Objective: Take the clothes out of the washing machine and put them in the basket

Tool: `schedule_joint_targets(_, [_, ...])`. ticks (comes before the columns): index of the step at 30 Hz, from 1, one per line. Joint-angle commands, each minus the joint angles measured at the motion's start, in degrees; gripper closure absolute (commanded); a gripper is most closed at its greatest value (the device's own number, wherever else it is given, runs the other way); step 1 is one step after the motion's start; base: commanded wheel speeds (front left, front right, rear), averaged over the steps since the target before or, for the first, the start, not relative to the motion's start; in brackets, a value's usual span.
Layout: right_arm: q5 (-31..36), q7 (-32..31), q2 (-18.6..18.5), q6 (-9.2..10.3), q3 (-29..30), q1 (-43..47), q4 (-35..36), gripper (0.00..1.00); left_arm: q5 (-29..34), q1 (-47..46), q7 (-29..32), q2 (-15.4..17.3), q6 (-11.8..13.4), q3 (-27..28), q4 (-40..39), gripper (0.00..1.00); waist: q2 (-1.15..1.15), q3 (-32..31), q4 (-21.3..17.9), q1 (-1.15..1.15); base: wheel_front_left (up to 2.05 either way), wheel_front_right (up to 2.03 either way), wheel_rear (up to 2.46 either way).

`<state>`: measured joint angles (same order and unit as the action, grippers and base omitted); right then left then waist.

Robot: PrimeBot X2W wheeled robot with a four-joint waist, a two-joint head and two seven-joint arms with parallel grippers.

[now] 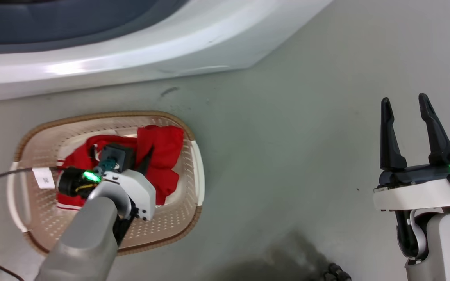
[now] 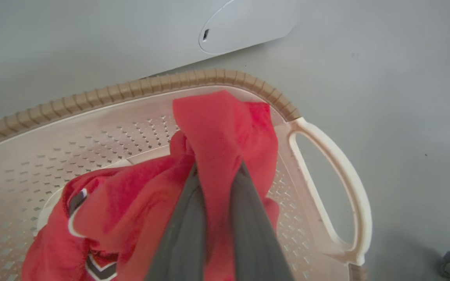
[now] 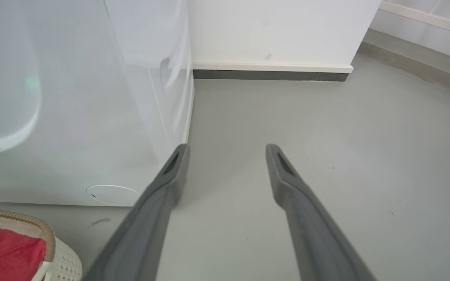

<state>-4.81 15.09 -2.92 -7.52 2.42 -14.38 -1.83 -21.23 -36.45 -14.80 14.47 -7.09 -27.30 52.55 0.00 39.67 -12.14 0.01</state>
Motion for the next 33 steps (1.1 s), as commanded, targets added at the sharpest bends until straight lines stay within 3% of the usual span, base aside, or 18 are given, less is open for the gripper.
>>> schedule_joint_targets(1, [-0.62, 0.11, 0.08, 0.05, -0.24, -0.88, 0.40, 0.00, 0.52, -1.98, -0.19, 0.68, -0.23, -0.61, 1.40, 1.00, 0.00, 3.42, -3.00, -0.01, 0.00, 0.00, 0.00])
schedule_joint_targets(9, [-4.26, 0.12, 0.07, 0.05, -2.86, -1.33, 1.84, 0.00, 1.96, -8.38, -0.46, 3.94, -0.31, -2.43, 10.81, 1.00, 0.00, 9.79, -8.92, -0.01, 0.00, 0.00, 0.00])
schedule_joint_targets(16, [-4.75, 0.11, 0.07, 0.05, -3.25, -1.37, 2.09, 0.00, 1.48, -9.83, -0.39, 4.64, 0.20, -2.12, 15.74, 1.00, 0.00, 11.19, -10.12, -0.01, 0.00, 0.00, 0.00])
schedule_joint_targets(17, [-4.78, 0.11, 0.07, 0.05, -3.16, -1.45, 2.16, 0.00, 1.31, -10.14, -0.39, 4.48, 0.41, -1.81, 15.82, 0.78, 0.00, 11.22, -10.07, -0.01, 0.00, 0.00, 0.00])
schedule_joint_targets(18, [-4.73, 0.11, 0.07, 0.05, -3.17, -1.61, 2.29, 0.00, 1.43, -10.32, -0.39, 4.38, 0.75, -1.69, 15.59, 0.00, 0.00, 11.27, -9.98, -0.01, 0.00, 0.00, 0.00])
schedule_joint_targets(26, [-2.86, 0.11, 0.06, 0.06, -2.68, -2.44, 1.69, 0.00, 1.41, -9.16, -0.40, 3.18, 1.17, -0.48, 10.96, 0.00, 0.00, 8.67, -7.36, -0.01, 0.00, 0.00, 0.00])
schedule_joint_targets(33, [-0.37, 0.11, 0.03, 0.05, -1.03, -1.92, 0.27, 0.00, 2.96, -5.11, -0.40, 1.05, 0.27, -0.90, 4.16, 0.00, 0.00, 0.80, -3.16, -0.01, 0.00, 0.00, 0.00])
